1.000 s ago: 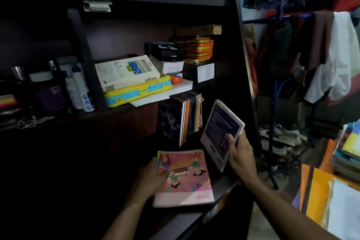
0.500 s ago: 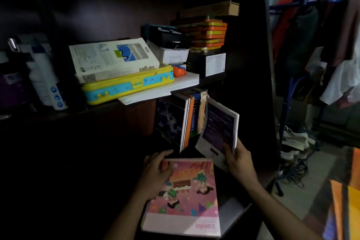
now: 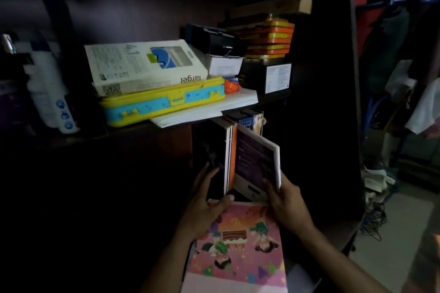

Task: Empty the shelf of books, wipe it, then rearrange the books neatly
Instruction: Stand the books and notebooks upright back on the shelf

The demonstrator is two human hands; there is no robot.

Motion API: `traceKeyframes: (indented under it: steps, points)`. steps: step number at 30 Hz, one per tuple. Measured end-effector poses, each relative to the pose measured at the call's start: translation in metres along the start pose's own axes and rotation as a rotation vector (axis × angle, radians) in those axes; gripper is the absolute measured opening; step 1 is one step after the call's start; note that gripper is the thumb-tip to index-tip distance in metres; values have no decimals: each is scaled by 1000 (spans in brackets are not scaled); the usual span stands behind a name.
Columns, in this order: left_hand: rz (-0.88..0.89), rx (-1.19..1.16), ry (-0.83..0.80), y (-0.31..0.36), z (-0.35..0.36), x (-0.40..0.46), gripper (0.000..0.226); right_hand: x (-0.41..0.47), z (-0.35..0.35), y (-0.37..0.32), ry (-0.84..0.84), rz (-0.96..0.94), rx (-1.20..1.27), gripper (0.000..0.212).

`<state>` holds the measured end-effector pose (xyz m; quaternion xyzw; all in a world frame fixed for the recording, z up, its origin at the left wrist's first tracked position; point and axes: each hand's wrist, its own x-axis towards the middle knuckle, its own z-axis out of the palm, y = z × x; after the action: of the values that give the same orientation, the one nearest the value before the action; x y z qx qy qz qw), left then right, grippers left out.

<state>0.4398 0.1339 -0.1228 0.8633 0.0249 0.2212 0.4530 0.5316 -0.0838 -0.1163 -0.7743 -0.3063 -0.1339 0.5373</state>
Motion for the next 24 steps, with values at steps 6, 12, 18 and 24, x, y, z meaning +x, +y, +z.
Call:
traceKeyframes:
  steps: [6,12,18,24]
  points:
    - [-22,-104,-33,8,1,-3,73,34,2,-14,-207,-14,-17,35]
    - [20,-24,-33,4,0,-3,74,62,24,-15,-286,-33,-108,50]
    - [23,-31,6,1,-1,0,75,44,21,5,-155,244,268,26]
    - [-57,-25,-44,3,0,-2,47,37,16,11,-70,195,295,10]
